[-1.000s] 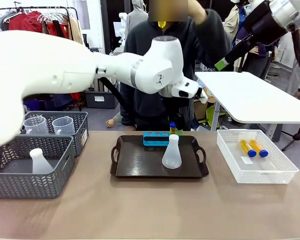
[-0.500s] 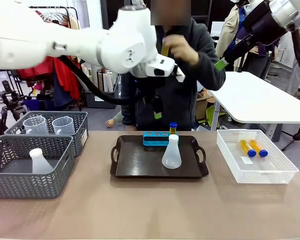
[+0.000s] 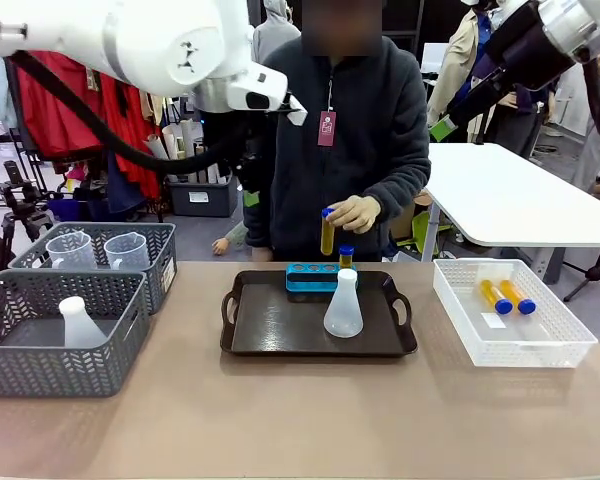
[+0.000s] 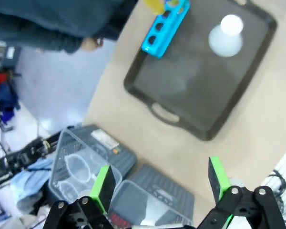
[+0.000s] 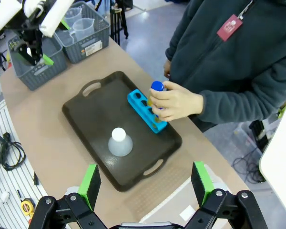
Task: Prepare the laboratory tools.
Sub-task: Pick up one Large Measuring Cup and place it on the Handle tray.
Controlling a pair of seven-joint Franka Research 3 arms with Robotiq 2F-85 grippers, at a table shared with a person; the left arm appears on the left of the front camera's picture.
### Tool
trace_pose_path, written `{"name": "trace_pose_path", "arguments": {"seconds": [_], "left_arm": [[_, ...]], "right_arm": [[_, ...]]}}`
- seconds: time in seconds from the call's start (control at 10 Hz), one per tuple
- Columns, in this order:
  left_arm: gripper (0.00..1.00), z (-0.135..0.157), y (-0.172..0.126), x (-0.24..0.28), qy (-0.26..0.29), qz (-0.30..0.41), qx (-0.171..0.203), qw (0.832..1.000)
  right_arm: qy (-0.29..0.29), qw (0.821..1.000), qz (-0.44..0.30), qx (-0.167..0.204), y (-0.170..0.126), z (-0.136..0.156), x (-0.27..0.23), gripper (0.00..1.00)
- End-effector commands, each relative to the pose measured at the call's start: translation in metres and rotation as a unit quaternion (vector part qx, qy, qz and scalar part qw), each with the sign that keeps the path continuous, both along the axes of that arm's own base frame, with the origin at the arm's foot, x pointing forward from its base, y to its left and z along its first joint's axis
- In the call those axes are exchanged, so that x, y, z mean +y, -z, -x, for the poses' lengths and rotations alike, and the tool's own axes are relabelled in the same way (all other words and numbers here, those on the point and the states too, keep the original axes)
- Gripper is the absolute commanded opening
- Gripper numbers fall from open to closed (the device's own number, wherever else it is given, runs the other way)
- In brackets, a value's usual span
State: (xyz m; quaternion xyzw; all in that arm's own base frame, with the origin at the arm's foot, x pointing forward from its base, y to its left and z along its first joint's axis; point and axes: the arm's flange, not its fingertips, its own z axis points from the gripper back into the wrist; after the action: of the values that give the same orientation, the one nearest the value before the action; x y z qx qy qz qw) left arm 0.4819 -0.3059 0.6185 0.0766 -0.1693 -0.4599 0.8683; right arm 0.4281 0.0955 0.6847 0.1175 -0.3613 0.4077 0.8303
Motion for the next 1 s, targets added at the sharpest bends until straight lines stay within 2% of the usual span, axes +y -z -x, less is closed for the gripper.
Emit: {"name": "trace_pose_path", "arguments": {"seconds": [0.0,0.2,0.3,0.4,0.5,0.9], "left_arm": [[1.00,0.007,0.000,0.020,-0.051,-0.005,-0.016,0.999],[1.00,0.001,0.001,0.043,-0.134,-0.010,-0.005,0.991],[1.00,-0.004,0.004,0.055,-0.151,-0.009,0.004,0.988],[1.00,-0.005,0.008,0.057,-0.137,-0.005,0.017,0.990],[1.00,-0.008,-0.003,0.048,-0.119,-0.005,-0.001,0.993],[1.00,-0.008,-0.003,0.048,-0.119,-0.005,-0.001,0.993]], "right_arm": [[0.000,1.000,-0.002,0.000,-0.001,0.000,-0.001,1.00],[0.000,1.000,-0.002,0.000,-0.001,0.000,-0.001,1.00],[0.000,1.000,-0.002,0.000,-0.001,0.000,-0.001,1.00],[0.000,1.000,-0.002,0.000,-0.001,0.000,-0.001,1.00],[0.000,1.000,-0.002,0.000,-0.001,0.000,-0.001,1.00],[0.000,1.000,-0.002,0.000,-0.001,0.000,-0.001,1.00]]}}
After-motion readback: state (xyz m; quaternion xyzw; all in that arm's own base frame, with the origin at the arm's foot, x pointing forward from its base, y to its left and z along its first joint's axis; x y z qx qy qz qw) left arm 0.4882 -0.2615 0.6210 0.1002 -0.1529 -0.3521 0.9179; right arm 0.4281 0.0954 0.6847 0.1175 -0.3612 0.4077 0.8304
